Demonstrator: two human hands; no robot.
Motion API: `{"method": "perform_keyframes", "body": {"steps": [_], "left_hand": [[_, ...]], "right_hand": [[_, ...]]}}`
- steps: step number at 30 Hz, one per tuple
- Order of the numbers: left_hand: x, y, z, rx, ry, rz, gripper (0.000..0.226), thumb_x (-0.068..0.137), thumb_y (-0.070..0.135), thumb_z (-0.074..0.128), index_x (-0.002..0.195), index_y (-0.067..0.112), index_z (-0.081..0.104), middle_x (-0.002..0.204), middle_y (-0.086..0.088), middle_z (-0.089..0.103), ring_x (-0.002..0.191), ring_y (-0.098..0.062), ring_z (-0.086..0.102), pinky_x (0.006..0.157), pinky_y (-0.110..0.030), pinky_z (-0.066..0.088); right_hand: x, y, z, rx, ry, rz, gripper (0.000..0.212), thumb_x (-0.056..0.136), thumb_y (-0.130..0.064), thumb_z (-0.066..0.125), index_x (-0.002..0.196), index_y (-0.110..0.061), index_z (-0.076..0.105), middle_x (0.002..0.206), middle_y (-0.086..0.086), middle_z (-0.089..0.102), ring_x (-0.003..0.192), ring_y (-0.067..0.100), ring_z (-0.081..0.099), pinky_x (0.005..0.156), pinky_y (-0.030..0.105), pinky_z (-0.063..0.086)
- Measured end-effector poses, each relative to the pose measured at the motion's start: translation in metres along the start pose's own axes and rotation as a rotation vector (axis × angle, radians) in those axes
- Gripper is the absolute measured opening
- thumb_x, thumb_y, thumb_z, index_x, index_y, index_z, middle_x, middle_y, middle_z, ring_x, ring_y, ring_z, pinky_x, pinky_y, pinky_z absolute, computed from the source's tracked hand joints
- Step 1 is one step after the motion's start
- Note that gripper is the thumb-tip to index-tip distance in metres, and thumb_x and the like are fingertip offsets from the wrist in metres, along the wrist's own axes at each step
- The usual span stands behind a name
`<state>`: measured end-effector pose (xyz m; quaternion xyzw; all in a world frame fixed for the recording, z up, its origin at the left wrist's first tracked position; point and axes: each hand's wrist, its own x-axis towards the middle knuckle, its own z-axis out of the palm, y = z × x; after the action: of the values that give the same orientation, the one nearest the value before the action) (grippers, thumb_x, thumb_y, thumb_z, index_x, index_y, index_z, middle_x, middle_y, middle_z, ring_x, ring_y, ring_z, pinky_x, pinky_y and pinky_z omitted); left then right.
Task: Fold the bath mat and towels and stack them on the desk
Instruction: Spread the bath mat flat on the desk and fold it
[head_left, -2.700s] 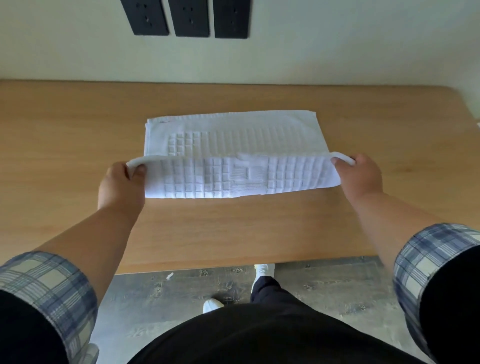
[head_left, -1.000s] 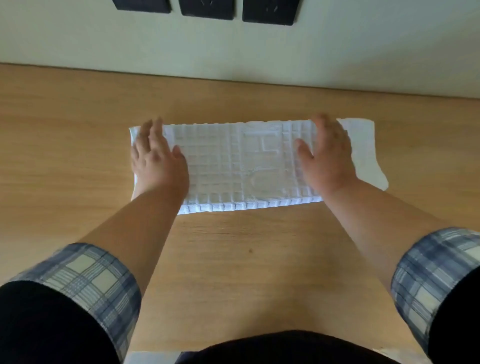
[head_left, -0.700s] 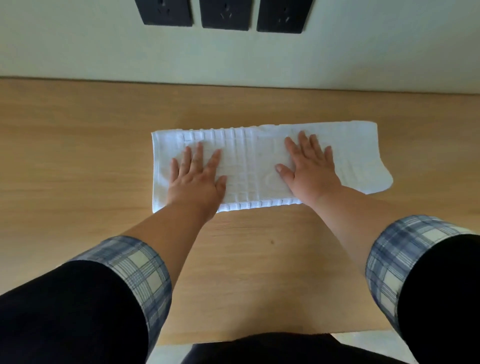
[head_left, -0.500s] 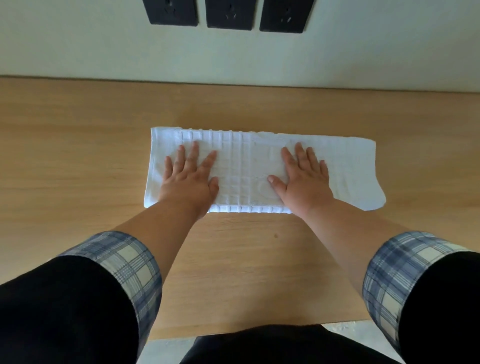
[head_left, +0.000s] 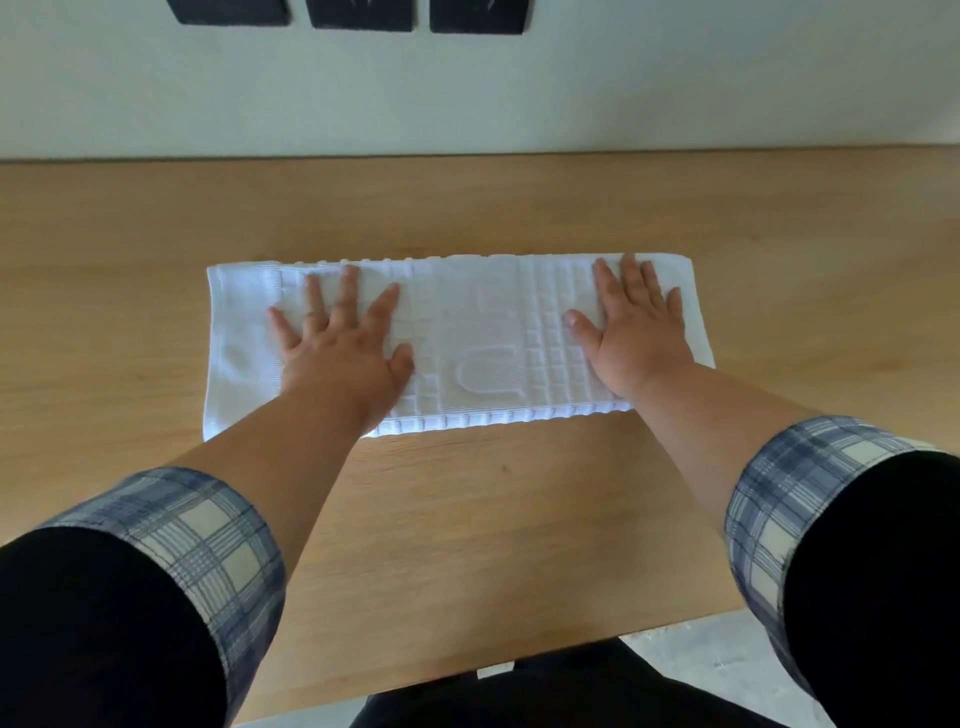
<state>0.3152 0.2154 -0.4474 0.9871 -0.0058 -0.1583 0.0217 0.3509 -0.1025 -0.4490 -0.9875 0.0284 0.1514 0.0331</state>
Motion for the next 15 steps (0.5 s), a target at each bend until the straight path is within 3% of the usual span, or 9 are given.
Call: {"method": "perform_keyframes", "body": {"steps": [4, 8, 11, 13, 15], "left_hand": [[-0.007, 0.04, -0.012, -0.121, 0.019, -0.107, 0.074, 0.088, 0.04, 0.033, 0.154, 0.032, 0.0, 0.163, -0.003, -0.018, 0.148, -0.032, -0.02, 0.116, -0.061, -0.009], [-0.001, 0.131, -0.016, -0.149, 0.121, 0.354, 0.075, 0.091, 0.026, 0.034, 0.156, 0.029, -0.005, 0.164, 0.0, -0.016, 0.145, -0.02, -0.029, 0.116, -0.046, -0.018], [0.026, 0.188, -0.018, -0.079, 0.08, 0.45, 0.069, 0.099, 0.026, 0.033, 0.156, 0.026, -0.006, 0.165, -0.001, -0.012, 0.148, -0.022, -0.021, 0.116, -0.047, -0.015], [0.048, 0.212, -0.019, -0.075, 0.045, 0.404, 0.063, 0.104, 0.03, 0.032, 0.157, 0.024, -0.002, 0.165, -0.004, -0.005, 0.15, -0.025, -0.012, 0.118, -0.049, -0.009], [0.071, 0.227, -0.023, -0.11, 0.06, 0.321, 0.057, 0.104, 0.036, 0.031, 0.156, 0.022, 0.013, 0.163, -0.007, 0.016, 0.149, -0.029, 0.011, 0.119, -0.051, 0.002]], "right_hand": [[0.0, 0.004, -0.001, 0.004, -0.014, -0.05, 0.077, 0.093, -0.07, 0.01, 0.158, -0.032, -0.005, 0.166, 0.001, -0.014, 0.151, 0.018, -0.017, 0.121, 0.047, -0.01], [-0.017, 0.01, -0.007, 0.329, 0.162, -0.141, 0.057, 0.103, -0.038, 0.023, 0.158, -0.022, 0.021, 0.167, 0.001, 0.007, 0.153, 0.014, -0.003, 0.124, 0.041, -0.004], [-0.04, 0.027, -0.006, 0.404, 0.236, -0.211, 0.051, 0.102, -0.018, 0.036, 0.154, -0.017, 0.034, 0.164, 0.003, 0.022, 0.153, 0.017, 0.009, 0.125, 0.044, 0.005], [-0.056, 0.046, -0.001, 0.309, 0.196, -0.3, 0.052, 0.101, -0.023, 0.036, 0.153, -0.016, 0.036, 0.163, 0.005, 0.026, 0.153, 0.019, 0.012, 0.124, 0.047, 0.009], [-0.065, 0.066, 0.007, 0.183, 0.127, -0.369, 0.056, 0.101, -0.036, 0.033, 0.153, -0.016, 0.034, 0.163, 0.005, 0.024, 0.153, 0.022, 0.012, 0.122, 0.053, 0.013]]}}
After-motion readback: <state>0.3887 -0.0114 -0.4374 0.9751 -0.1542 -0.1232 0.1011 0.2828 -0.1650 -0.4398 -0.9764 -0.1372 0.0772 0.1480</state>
